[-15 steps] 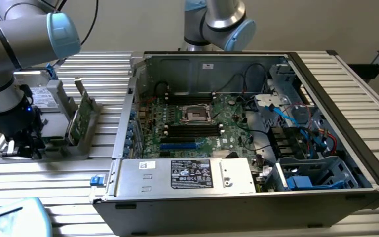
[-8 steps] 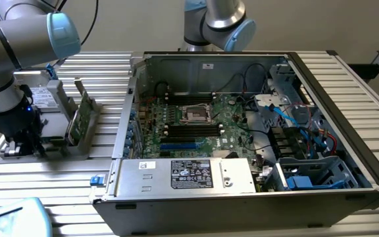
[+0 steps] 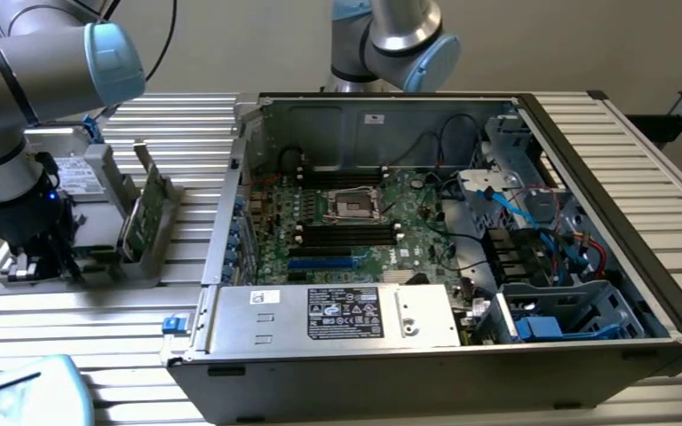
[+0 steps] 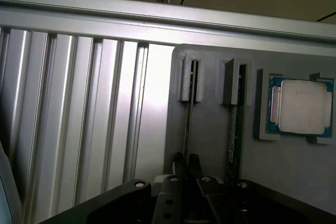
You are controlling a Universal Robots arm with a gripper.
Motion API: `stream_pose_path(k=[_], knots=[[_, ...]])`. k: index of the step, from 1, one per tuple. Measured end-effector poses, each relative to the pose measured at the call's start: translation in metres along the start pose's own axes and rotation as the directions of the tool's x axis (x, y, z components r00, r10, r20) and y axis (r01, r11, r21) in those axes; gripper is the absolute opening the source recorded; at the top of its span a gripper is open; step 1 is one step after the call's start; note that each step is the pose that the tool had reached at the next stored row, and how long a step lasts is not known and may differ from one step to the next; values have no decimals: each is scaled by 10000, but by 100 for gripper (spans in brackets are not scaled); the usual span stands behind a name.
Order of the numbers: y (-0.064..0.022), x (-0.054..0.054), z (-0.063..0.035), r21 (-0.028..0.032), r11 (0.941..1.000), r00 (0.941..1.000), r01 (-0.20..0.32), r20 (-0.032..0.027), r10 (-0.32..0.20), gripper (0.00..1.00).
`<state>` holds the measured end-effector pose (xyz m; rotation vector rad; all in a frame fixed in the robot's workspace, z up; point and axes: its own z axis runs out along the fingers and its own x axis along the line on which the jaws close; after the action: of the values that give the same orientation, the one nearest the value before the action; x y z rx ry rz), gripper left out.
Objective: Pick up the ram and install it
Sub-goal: 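Pick up the ram and move it above insertion slot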
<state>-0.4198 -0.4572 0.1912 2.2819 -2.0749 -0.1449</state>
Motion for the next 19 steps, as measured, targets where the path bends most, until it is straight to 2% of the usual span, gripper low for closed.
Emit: stream_pose_path(k=[7,19], knots=[[-4,0,-9,2,10000,10000,1,8,-1,14],[-1,-2,-70,-4,10000,9999,12,114,-12,14]])
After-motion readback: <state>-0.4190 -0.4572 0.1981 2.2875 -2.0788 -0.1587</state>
